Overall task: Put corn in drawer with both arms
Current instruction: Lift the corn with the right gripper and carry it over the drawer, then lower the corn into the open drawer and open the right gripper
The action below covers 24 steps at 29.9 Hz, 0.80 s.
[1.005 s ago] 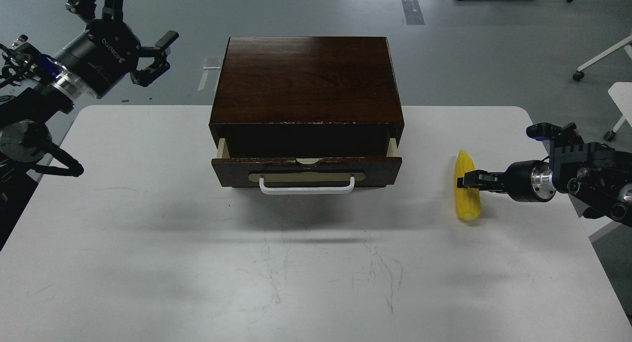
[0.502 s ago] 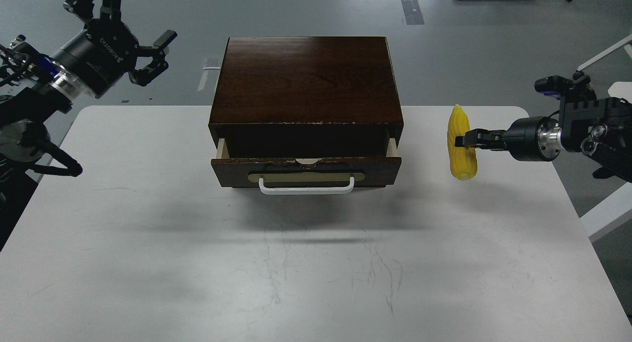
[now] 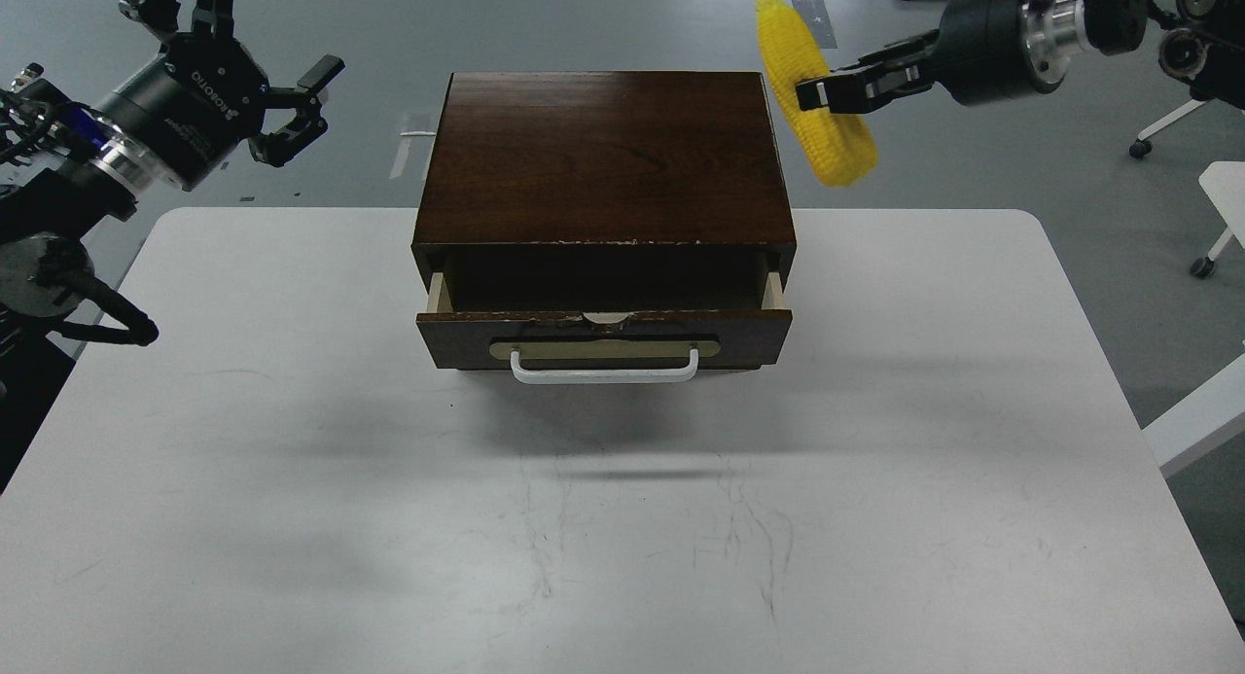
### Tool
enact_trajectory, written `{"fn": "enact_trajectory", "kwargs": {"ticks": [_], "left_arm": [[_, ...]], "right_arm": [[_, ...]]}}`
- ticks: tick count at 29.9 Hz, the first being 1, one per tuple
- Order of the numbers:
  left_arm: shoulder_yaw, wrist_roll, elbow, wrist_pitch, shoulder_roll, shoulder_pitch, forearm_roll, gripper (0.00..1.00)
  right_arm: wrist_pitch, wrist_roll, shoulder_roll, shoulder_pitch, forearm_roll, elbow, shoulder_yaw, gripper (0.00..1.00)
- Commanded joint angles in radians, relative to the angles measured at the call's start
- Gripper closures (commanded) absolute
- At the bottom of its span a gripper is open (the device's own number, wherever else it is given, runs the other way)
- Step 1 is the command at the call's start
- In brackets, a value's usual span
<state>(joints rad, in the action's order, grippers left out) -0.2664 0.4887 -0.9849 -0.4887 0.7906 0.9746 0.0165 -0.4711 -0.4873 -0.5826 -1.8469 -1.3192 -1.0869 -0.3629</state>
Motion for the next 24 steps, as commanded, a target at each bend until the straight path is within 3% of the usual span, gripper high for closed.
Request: {"fn": "enact_trajectory", "kwargs": {"ticks": [1,6,10,16,24], "left_arm": [[0.001,0.0,-0.001,0.0,-0.002,0.001,-0.001,0.01],[0.001,0.0,-0.001,0.0,-0.002,0.004,0.0,0.01],[0.001,0.0,-0.001,0.0,-0.001,0.006,-0.001,0.01],[0.001,0.0,-0.001,0.0,0.004,0.006,-0.001,0.01],[0.001,0.0,-0.001,0.0,0.029,0.009,0.0,0.01]], "right_arm": [[0.002,-0.001,0.059,-0.075,-0.118,-0.085,-0.016,0.85],[0.029,-0.001,0.127,-0.117,-0.36,-0.174,-0.014,0.85],[0.135,-0.001,0.191,-0.107,-0.526,-0.176,-0.025,0.85],[0.238,-0.001,0.277,-0.092,-0.571,-0.169,-0.068,0.85],[0.262,-0.001,0.296,-0.028,-0.571,-0.169,-0.097,0.85]]}}
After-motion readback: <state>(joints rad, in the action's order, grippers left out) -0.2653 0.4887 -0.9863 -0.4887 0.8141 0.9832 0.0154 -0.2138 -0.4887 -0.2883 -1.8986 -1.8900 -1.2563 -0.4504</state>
